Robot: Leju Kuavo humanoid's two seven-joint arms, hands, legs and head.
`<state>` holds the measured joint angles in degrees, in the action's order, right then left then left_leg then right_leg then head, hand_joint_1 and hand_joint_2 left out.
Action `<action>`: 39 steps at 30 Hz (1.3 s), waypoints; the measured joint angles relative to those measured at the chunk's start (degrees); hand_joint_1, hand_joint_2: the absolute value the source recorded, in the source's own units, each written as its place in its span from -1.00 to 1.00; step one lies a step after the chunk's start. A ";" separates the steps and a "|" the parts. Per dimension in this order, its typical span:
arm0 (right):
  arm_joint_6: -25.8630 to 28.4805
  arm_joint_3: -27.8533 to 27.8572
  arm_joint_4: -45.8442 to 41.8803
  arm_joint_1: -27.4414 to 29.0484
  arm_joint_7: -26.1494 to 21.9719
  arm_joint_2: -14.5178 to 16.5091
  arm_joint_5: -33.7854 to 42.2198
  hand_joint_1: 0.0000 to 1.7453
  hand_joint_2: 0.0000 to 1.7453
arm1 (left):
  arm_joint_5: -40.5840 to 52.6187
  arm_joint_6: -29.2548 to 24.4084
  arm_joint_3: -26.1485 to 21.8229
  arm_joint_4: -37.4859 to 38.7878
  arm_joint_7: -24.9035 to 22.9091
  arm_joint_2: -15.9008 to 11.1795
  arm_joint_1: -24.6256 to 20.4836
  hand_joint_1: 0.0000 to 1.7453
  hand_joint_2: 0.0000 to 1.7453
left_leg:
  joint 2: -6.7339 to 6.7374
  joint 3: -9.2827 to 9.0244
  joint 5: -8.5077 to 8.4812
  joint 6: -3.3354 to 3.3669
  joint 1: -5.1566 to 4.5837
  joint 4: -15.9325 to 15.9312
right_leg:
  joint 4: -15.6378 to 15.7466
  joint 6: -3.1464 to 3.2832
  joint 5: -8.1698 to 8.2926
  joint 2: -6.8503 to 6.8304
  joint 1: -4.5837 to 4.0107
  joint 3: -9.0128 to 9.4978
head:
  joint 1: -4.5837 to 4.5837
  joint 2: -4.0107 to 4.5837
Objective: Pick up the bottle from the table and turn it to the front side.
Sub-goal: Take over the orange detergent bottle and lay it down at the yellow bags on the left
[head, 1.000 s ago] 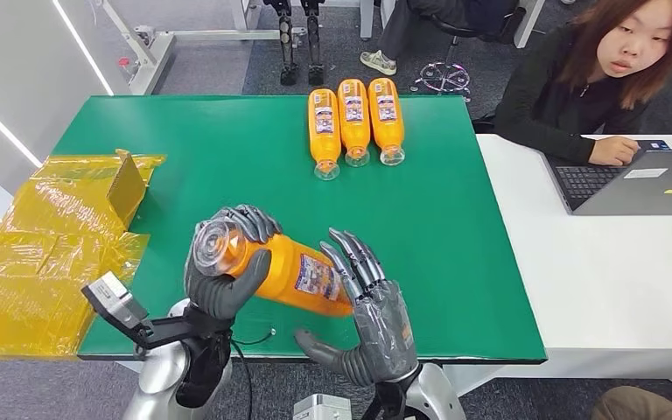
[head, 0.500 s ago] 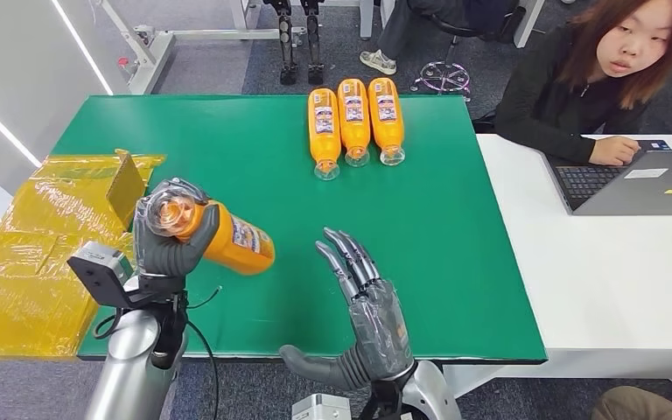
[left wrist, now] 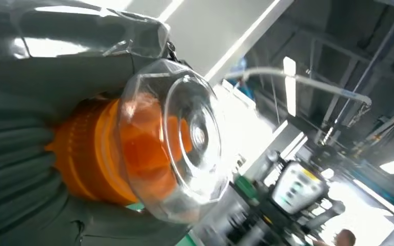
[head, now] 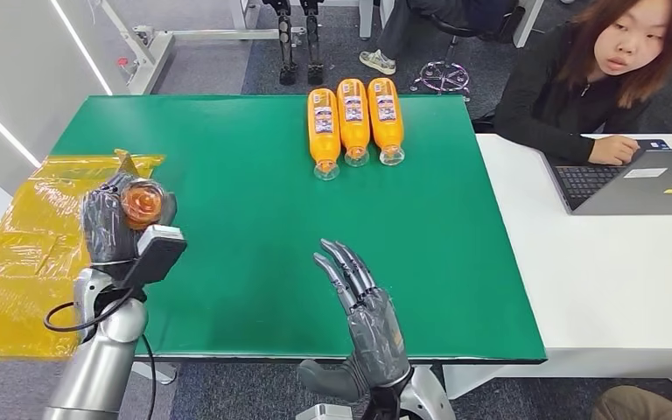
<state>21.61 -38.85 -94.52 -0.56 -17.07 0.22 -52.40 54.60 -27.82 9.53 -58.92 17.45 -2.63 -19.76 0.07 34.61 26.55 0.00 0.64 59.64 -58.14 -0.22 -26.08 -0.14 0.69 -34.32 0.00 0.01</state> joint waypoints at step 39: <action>4.18 -2.74 4.48 -2.37 -0.94 -3.16 3.86 -1.00 1.00 | 35.16 -2.69 12.27 37.55 -19.61 -4.69 -11.12 -1.00 1.00 | 0.01 0.00 -0.03 -0.05 0.00 -0.02 | -0.01 0.01 0.01 0.04 0.00 -0.05 | 0.00 0.00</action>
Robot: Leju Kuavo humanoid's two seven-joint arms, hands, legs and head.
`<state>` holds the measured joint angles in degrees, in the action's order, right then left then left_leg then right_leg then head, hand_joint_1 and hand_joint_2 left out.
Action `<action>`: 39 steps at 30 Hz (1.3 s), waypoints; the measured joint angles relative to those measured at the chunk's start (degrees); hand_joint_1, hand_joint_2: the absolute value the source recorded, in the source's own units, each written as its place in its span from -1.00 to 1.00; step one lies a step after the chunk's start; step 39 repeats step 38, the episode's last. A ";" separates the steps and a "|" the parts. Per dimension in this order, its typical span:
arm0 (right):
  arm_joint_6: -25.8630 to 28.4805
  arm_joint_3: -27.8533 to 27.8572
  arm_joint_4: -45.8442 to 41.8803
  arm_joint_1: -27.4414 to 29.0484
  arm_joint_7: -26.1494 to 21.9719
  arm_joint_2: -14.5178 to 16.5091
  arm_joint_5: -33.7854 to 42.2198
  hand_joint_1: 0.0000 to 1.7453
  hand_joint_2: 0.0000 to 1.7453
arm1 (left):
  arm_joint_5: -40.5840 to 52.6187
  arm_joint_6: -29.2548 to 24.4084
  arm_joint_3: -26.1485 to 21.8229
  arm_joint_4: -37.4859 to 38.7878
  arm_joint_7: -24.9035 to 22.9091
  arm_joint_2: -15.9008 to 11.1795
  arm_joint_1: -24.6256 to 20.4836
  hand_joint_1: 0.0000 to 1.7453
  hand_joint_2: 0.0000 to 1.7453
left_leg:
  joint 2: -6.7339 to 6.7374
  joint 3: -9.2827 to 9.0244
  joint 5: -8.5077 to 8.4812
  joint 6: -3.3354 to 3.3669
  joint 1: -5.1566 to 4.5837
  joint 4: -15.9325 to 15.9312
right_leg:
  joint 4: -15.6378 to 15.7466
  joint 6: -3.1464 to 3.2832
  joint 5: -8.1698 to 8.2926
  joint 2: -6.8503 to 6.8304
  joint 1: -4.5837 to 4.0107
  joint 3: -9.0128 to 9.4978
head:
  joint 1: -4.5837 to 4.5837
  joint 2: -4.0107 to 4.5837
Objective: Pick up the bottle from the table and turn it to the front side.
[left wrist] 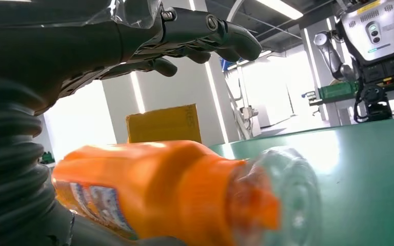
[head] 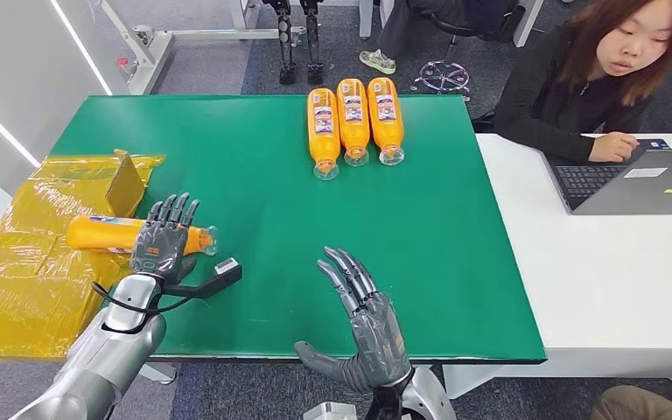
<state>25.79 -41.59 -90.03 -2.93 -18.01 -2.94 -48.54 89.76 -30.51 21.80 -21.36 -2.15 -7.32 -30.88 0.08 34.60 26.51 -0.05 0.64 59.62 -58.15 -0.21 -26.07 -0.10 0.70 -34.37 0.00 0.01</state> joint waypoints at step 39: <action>8.05 5.54 -4.20 6.76 -1.19 -4.79 1.04 -1.00 1.00 | -67.22 27.46 -9.79 -50.54 34.39 1.70 16.44 -1.00 1.00 | 0.02 0.00 0.01 0.01 -0.02 -0.01 | 0.03 0.00 0.00 0.02 0.01 0.00 | 0.00 0.01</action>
